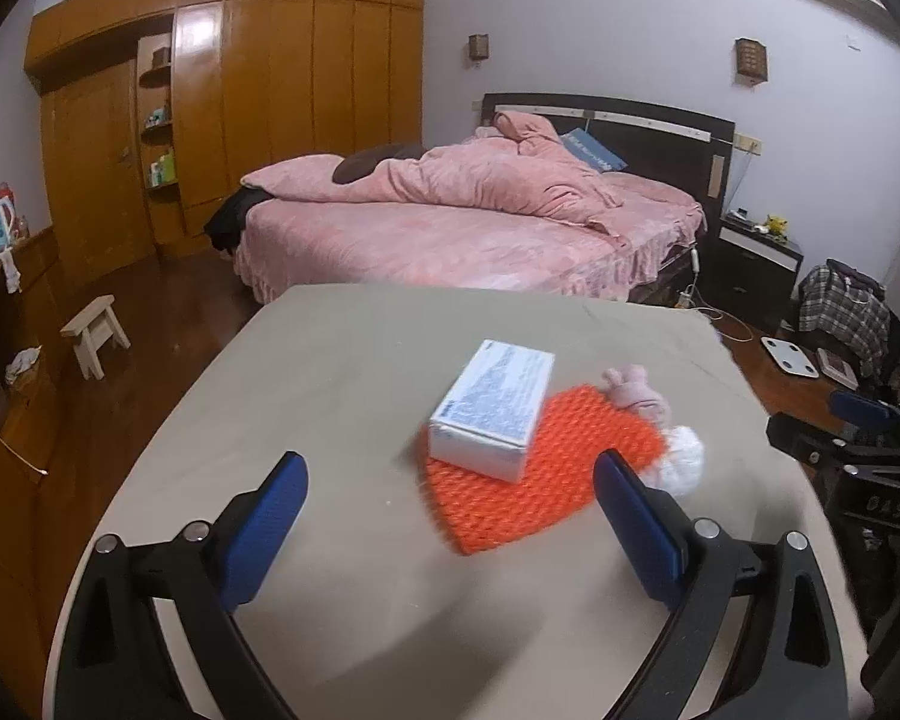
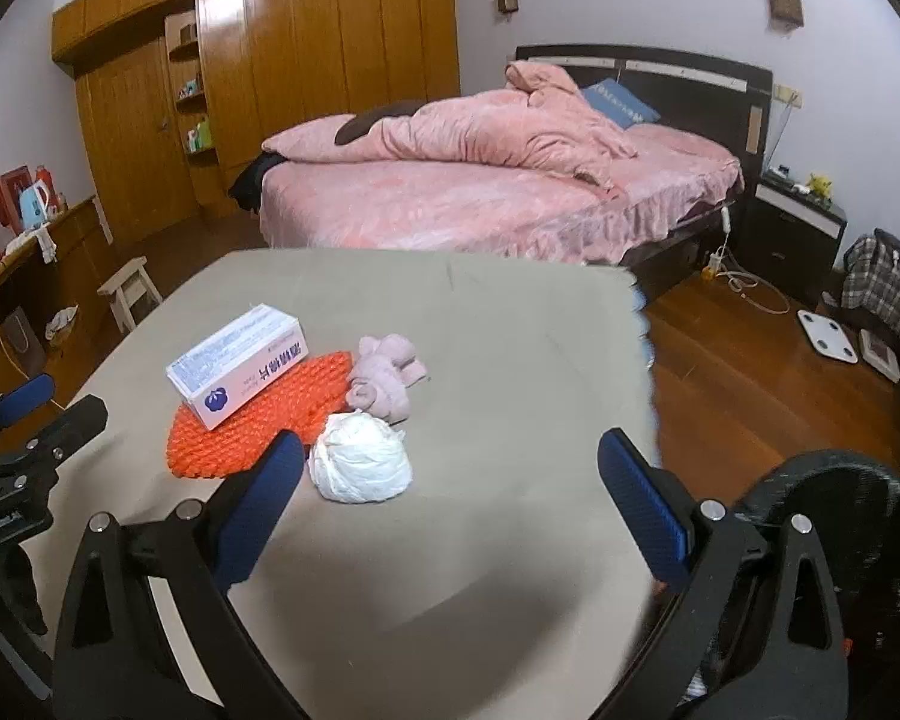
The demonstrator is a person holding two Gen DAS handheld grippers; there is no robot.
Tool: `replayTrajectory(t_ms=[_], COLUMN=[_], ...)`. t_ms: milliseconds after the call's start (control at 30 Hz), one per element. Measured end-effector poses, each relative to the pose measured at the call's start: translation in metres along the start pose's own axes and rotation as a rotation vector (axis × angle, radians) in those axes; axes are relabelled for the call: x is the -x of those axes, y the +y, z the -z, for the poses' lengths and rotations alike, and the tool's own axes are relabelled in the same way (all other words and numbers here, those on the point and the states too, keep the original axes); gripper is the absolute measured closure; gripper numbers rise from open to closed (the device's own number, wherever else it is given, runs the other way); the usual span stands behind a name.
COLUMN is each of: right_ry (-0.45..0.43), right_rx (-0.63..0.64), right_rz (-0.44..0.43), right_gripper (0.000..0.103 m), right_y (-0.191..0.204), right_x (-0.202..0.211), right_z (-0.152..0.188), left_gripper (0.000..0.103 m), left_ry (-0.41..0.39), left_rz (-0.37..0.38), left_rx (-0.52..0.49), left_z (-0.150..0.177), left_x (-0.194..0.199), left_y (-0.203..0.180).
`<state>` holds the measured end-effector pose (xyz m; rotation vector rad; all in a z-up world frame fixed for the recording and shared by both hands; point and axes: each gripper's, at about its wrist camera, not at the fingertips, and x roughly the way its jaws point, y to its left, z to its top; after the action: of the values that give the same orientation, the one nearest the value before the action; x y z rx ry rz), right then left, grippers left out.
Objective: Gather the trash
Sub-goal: 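Move both tools back to the table above the remaining items, then grasp the white tissue ball with the right tool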
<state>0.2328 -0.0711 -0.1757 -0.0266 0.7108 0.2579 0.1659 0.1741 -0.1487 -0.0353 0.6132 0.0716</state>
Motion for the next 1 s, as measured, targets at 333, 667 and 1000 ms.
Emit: replayTrajectory(t_ms=[333, 667, 1000], right_ry=[0.069, 0.125, 0.207], right_rx=[0.036, 0.063, 0.076], right_rz=[-0.012, -0.035, -0.090], right_gripper=[0.007, 0.011, 0.032], right_y=[0.014, 0.027, 0.039], right_x=[-0.034, -0.057, -0.079], right_z=[0.012, 0.016, 0.016], left_gripper=[0.009, 0.009, 0.009], left_ry=[0.039, 0.061, 0.073], left_rz=[-0.018, -0.027, -0.028], left_rx=[0.015, 0.020, 0.026], left_z=[0.011, 0.018, 0.021], left_x=[-0.024, -0.034, -0.041], left_y=[0.012, 0.019, 0.022])
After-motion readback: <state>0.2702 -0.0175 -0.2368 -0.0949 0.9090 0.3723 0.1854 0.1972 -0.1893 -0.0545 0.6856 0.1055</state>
